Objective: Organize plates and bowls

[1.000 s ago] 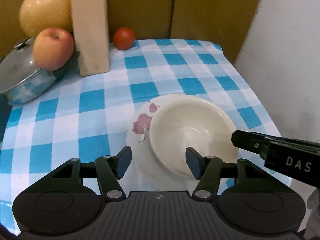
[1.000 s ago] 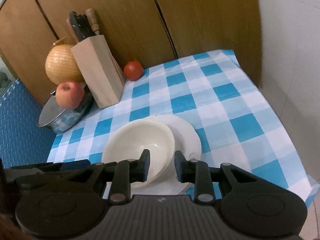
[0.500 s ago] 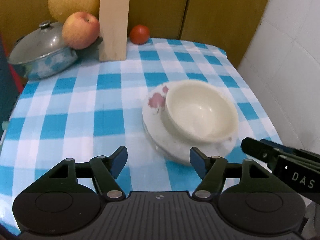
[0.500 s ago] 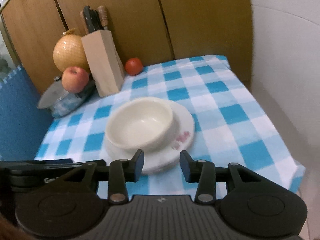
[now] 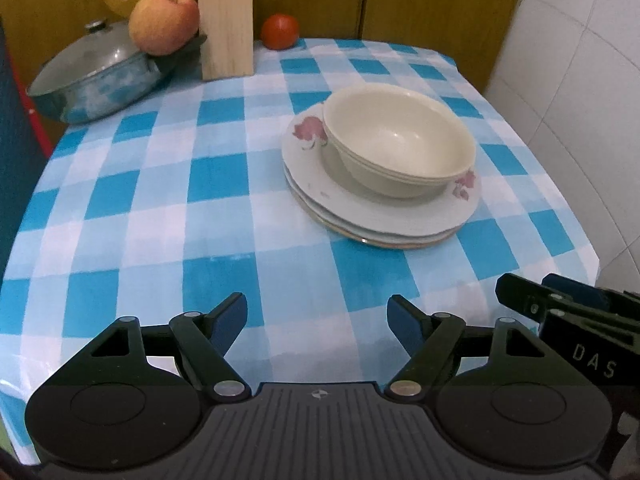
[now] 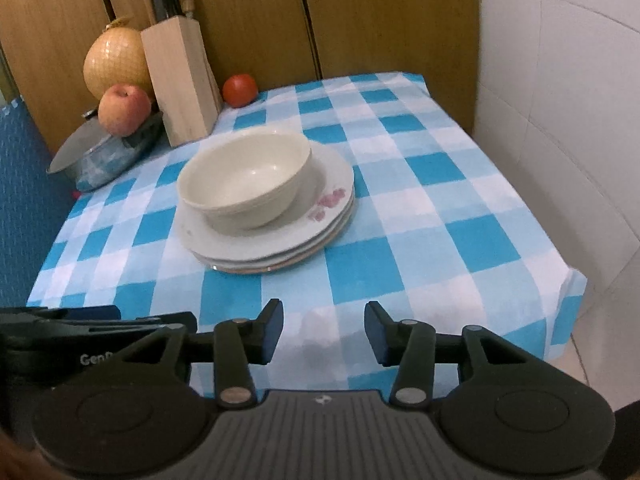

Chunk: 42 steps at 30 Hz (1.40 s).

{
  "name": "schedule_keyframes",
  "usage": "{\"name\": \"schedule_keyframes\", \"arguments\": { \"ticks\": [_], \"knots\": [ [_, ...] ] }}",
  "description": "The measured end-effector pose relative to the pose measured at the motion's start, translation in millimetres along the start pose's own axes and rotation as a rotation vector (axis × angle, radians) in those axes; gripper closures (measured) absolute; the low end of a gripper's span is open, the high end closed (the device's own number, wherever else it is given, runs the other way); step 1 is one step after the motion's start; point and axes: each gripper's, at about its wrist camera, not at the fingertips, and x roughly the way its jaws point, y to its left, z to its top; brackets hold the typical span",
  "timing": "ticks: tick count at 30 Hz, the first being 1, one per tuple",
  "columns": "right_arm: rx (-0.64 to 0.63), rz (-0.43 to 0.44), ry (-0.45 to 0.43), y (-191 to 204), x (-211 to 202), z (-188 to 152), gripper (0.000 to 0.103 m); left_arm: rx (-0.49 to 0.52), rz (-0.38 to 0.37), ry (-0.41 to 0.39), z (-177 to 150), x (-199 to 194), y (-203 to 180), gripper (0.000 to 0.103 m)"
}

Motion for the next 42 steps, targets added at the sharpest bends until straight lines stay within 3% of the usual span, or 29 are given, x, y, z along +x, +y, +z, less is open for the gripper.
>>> {"name": "schedule_keyframes", "arguments": {
  "ticks": [42],
  "knots": [
    [0.016,0.003,-0.006,-1.2,3.1,-4.2,0.059,0.050,0.055,0.000,-7.0,-0.6,-12.5,0.018]
  ]
}}
